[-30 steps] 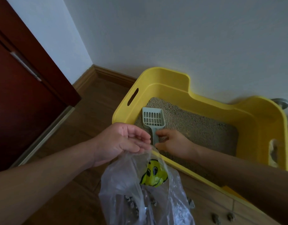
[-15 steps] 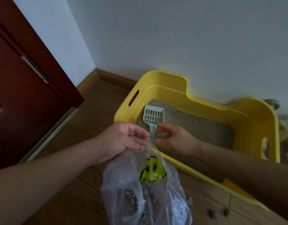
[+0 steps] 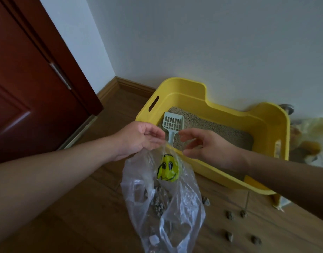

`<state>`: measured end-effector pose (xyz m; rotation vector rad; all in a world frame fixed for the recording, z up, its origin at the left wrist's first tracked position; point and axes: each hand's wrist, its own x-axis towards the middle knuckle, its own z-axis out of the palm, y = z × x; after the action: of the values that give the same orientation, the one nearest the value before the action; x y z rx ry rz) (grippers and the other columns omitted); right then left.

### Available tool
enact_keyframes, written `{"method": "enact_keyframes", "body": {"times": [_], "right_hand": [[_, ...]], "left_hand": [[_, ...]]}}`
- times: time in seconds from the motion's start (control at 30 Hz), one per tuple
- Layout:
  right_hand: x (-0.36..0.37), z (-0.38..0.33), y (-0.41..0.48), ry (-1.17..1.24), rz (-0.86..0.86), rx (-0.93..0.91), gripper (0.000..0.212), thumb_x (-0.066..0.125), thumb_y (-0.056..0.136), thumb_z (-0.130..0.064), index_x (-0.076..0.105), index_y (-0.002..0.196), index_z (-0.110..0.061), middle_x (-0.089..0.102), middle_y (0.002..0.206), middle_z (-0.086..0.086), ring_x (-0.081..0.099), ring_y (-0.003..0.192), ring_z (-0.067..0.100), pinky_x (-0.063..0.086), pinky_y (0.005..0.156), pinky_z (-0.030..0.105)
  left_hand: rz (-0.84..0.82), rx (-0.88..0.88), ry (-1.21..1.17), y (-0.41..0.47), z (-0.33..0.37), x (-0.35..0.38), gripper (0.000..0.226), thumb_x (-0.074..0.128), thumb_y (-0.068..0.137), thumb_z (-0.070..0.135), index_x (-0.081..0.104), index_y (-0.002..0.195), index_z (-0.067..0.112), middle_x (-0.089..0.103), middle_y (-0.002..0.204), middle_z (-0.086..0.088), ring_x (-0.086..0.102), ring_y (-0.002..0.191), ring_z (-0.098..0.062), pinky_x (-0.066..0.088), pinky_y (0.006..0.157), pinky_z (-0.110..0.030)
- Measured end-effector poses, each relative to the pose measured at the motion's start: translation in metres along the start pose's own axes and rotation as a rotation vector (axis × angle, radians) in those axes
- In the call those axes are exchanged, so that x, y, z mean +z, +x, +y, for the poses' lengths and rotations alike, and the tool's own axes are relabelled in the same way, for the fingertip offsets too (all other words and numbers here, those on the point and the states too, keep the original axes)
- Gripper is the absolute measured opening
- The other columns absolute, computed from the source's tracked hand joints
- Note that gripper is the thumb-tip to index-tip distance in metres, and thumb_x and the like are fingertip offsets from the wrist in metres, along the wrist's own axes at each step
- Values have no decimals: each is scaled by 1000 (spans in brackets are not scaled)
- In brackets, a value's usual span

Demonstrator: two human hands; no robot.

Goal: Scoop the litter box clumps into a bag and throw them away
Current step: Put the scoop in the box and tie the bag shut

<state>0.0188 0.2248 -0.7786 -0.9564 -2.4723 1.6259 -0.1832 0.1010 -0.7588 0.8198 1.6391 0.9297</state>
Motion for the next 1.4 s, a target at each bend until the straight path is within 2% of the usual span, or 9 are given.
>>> {"method": "enact_keyframes", "body": {"times": [0.17, 0.33, 0.47, 0.6, 0.73, 0.9, 1.03, 1.2, 1.4], "right_hand": [[16, -12, -38, -87, -99, -102, 45, 76, 85, -20, 60, 124, -35, 66, 112, -14, 66, 89, 5, 56, 84, 28], [43, -9, -73, -316, -309, -86, 47, 70, 90, -30, 54, 133, -38, 59, 91, -22, 61, 79, -2, 47, 71, 15], [60, -6, -74, -527, -403, -148, 59, 67, 92, -34, 42, 145, -35, 47, 142, -20, 43, 87, -15, 30, 76, 1], [67, -2, -70, -628, -434, -160, 59, 67, 92, -34, 43, 146, -32, 46, 150, -10, 45, 132, 7, 36, 105, 23], [71, 3, -67, -706, -433, -180, 57, 66, 92, -35, 45, 144, -31, 49, 145, -9, 46, 130, 10, 35, 103, 23], [80, 8, -61, -843, -453, -164, 62, 64, 93, -35, 37, 148, -28, 46, 143, -3, 52, 126, 21, 48, 100, 37], [84, 12, -56, -982, -440, -114, 59, 65, 92, -30, 40, 144, -17, 54, 128, 7, 58, 112, 27, 51, 87, 36], [84, 19, -52, -1083, -430, -88, 29, 65, 90, -19, 61, 118, -12, 59, 113, 9, 62, 100, 26, 54, 80, 35], [74, 22, -54, -1089, -399, -113, 20, 54, 91, -11, 69, 104, -11, 64, 104, 7, 64, 95, 23, 56, 81, 34]], "left_hand": [[16, 9, 29, -10, 4, 8, 45, 50, 75, -33, 63, 100, 2, 63, 120, -28, 64, 113, -34, 47, 104, -47], [26, 32, 49, -10, 2, 13, 38, 59, 75, -27, 65, 94, 5, 62, 120, -30, 59, 119, -40, 45, 106, -48], [23, 32, 65, -5, 2, 11, 37, 61, 75, -25, 67, 95, 5, 67, 113, -21, 63, 114, -34, 49, 103, -42], [16, 30, 78, -3, 2, 9, 36, 60, 77, -24, 68, 100, 3, 70, 111, -17, 67, 110, -26, 53, 96, -30], [-53, 37, 66, -2, 1, 7, 41, 59, 78, -23, 66, 113, -1, 67, 119, -16, 66, 111, -19, 51, 98, -26], [-266, 109, 140, -8, 2, 5, 38, 73, 75, -7, 72, 104, 17, 55, 140, -8, 49, 132, -12, 43, 106, -25], [-447, 150, 406, -17, 4, 4, 42, 84, 69, 9, 72, 103, 30, 37, 153, 1, 29, 142, -8, 29, 113, -23], [-530, 167, 852, -24, 2, 4, 54, 91, 64, 28, 67, 111, 39, 11, 159, 18, 11, 144, -2, 17, 114, -28], [-557, 202, 1104, -28, -5, 5, 22, 85, 71, 30, 72, 89, 31, 5, 161, 20, -14, 146, -2, 5, 115, -33]]}}
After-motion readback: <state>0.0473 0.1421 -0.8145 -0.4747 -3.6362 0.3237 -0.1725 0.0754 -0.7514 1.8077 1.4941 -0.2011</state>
